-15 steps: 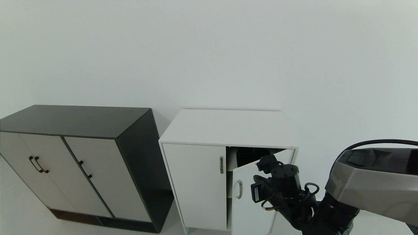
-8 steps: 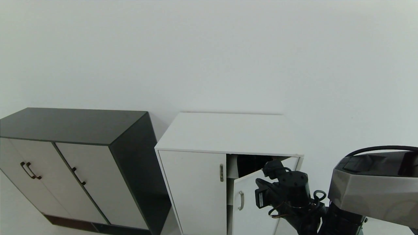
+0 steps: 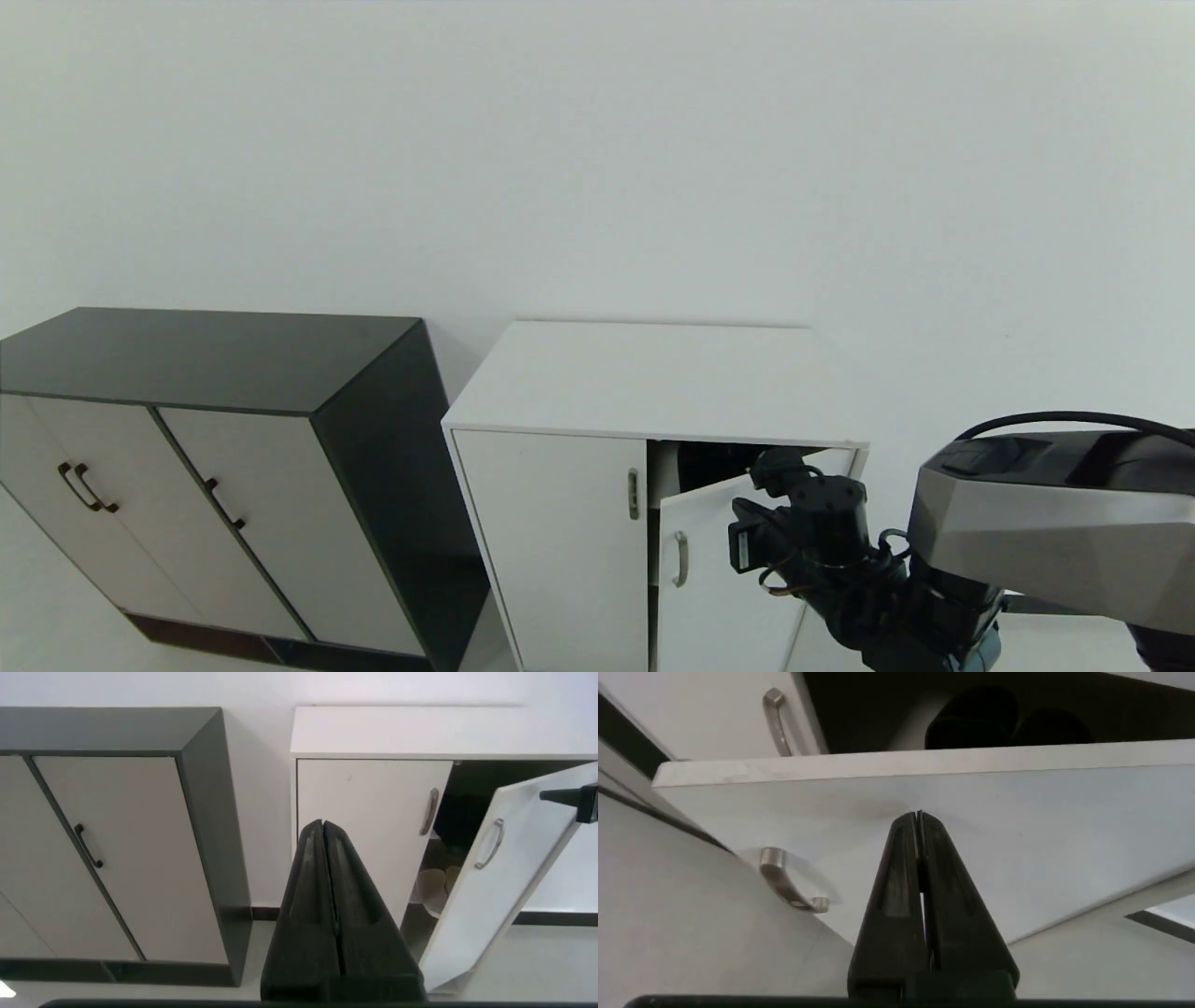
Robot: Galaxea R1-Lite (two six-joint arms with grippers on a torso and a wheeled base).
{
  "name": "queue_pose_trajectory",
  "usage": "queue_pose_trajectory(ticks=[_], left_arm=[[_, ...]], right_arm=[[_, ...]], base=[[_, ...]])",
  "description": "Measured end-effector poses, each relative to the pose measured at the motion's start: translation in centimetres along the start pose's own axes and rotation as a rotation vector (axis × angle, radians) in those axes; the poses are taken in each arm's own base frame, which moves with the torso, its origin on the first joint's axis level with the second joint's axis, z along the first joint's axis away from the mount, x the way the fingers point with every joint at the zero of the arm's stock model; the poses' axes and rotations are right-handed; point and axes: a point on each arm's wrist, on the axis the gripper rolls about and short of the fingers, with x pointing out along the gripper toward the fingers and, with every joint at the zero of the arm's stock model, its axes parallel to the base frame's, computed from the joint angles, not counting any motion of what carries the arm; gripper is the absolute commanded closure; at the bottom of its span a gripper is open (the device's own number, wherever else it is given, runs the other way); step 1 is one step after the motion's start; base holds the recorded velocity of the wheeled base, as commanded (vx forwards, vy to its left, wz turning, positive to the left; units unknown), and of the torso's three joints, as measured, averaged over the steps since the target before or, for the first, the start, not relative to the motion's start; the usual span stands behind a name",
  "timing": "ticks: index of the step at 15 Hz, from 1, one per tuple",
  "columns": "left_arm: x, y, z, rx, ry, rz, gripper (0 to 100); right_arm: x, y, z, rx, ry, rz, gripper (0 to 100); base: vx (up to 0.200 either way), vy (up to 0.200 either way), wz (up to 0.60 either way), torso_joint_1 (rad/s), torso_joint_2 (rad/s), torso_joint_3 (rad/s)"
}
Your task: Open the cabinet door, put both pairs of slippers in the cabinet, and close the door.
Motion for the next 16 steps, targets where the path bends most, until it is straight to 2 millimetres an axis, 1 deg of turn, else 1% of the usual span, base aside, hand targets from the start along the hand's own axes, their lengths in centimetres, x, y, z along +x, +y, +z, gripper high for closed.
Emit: queue_pose_trajectory(ticks=[6,8,16], left_arm=[[0.0,0.0,0.0,0.0,0.0,0.0,100],[0.0,0.0,0.0,0.0,0.0,0.0,100],[0.0,0.0,0.0,0.0,0.0,0.0,100]], right_arm=[[2.7,0.3,1.4,0.009,-0.017,-0.014,100],[3.3,0.4,1.6,0.01,-0.02,-0.014,100],[3.8,0.1,1.9,0.016,-0.03,-0.025,100]], base=[[0.0,0.0,0.0,0.0,0.0,0.0],[0.0,0.0,0.0,0.0,0.0,0.0],[0.0,0.0,0.0,0.0,0.0,0.0]])
